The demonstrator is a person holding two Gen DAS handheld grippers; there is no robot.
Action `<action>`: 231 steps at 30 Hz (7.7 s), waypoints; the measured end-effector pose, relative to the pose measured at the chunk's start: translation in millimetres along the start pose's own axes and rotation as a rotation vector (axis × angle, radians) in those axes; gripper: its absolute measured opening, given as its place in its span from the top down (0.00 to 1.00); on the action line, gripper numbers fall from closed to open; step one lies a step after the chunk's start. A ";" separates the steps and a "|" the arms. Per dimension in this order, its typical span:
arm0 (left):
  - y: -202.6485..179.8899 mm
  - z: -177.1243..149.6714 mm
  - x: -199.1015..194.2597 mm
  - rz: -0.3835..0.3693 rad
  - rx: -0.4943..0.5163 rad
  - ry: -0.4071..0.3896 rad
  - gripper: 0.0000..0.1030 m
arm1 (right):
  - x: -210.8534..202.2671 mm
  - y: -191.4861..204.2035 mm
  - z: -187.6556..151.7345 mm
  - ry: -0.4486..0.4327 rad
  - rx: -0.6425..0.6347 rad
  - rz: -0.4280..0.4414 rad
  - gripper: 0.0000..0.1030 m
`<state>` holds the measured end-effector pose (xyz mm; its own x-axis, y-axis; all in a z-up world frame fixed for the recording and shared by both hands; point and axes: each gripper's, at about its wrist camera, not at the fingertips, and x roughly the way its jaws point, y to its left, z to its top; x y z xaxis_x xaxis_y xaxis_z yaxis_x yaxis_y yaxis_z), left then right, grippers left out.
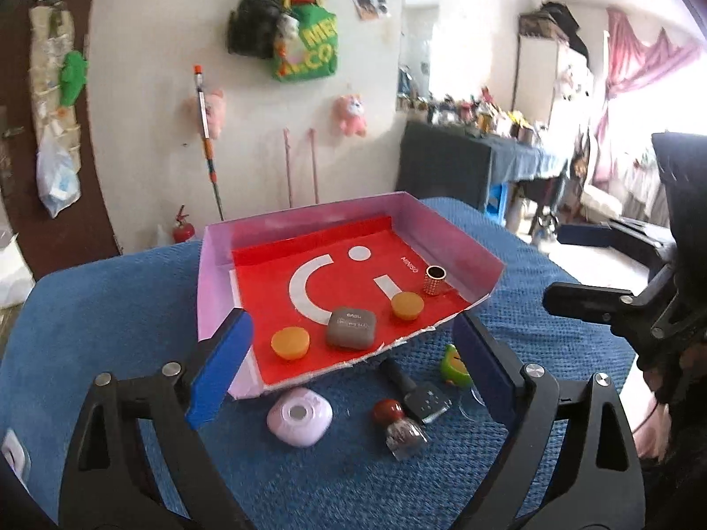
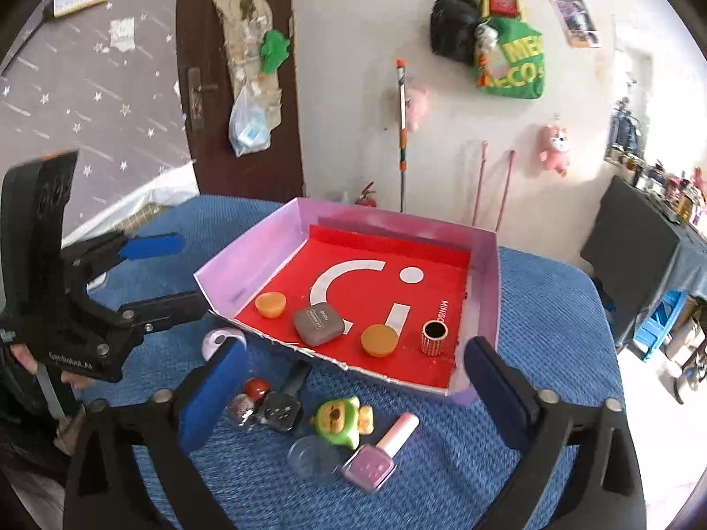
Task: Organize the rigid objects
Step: 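Withdraw both tools from the box toward the remaining objects, then move the left tool to the pink round compact while the right tool approaches the pink nail polish, then grasp the pink round compact with the left tool while the right tool grasps the pink nail polish, then carry both held items into the pink box and open both tools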
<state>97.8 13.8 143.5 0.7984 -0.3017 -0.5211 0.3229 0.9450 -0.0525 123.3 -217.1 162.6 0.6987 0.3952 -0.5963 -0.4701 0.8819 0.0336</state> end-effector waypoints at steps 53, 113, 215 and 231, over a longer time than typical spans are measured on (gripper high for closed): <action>73.9 -91.8 49.5 0.320 -0.221 0.255 0.07 | 45.2 -13.9 -112.9 0.050 0.250 -0.136 0.00; 47.6 -63.2 101.5 0.057 0.021 0.346 0.08 | 60.9 -26.1 -106.9 0.195 0.201 -0.310 0.00; 28.0 38.0 139.2 -0.055 0.047 0.351 0.53 | 92.8 -47.3 12.1 0.042 0.061 -0.012 0.63; 46.5 31.6 219.1 -0.024 0.086 0.559 0.53 | 213.4 -56.4 37.2 0.379 -0.046 -0.010 0.63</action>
<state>303.7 -12.4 53.8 0.4069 -0.1880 -0.8939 0.3967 0.9179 -0.0125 319.0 -173.0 63.3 0.4580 0.2561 -0.8513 -0.4944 0.8692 -0.0045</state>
